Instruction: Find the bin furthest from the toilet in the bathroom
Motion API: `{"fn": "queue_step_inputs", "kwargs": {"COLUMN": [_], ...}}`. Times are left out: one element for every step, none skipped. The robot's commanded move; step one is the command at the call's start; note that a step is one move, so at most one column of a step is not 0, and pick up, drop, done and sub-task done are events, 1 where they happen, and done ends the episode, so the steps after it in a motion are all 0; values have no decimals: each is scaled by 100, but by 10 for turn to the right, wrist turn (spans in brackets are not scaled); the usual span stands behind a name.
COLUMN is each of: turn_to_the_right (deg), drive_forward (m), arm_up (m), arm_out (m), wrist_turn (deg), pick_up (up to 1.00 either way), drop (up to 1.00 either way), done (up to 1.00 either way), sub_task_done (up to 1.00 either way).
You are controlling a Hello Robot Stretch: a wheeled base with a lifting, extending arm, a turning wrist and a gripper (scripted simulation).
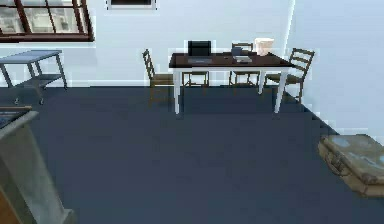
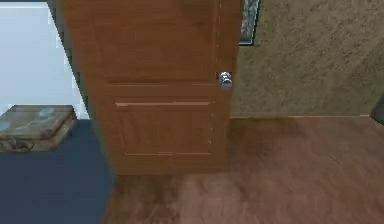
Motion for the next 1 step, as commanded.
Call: {"fn": "queue_step_inputs", "kwargs": {"turn_to_the_right": [0], "drive_forward": [85], "arm_up": [0], "arm_out": [0], "wrist_turn": [0], "pick_up": [0], "drop": [0], "done": [0], "sub_task_done": [0]}}
